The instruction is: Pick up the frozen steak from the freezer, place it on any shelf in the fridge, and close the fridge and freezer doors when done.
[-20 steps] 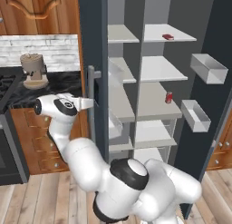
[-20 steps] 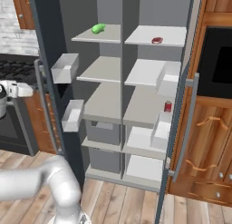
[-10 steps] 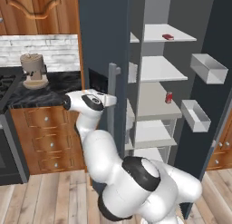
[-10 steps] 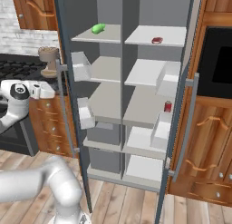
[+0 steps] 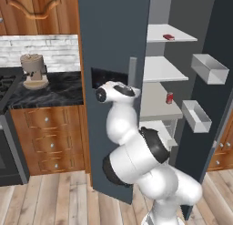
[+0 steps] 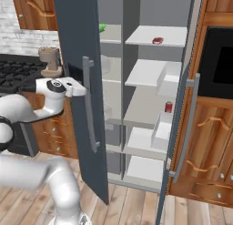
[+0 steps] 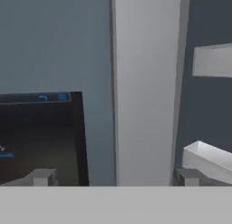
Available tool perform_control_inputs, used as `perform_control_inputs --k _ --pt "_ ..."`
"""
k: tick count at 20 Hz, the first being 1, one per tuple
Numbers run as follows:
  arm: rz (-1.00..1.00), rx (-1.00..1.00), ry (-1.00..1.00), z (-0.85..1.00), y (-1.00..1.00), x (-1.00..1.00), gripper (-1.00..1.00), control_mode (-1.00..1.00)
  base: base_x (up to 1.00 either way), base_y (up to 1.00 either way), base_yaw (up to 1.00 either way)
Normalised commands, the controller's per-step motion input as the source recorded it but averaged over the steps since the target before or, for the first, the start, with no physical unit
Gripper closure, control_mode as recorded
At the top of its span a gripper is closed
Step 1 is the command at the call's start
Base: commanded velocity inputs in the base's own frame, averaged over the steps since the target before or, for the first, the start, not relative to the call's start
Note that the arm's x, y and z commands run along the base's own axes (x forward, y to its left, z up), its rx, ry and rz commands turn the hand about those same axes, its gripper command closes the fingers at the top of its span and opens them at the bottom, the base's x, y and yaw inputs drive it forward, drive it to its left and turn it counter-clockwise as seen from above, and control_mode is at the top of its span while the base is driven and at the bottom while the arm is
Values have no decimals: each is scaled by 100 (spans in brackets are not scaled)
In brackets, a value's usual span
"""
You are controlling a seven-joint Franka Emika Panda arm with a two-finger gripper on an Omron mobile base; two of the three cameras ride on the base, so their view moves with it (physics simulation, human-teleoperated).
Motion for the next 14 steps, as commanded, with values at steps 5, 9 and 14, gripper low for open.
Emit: perform_control_inputs --k 5,9,14 --pt "0 6 -5 16 -37 84 -100 -100 0 0 0" --pt "0 9 -8 34 -20 81 -100 -100 0 0 0" --pt "0 8 -12 33 -20 95 -100 -100 0 0 0"
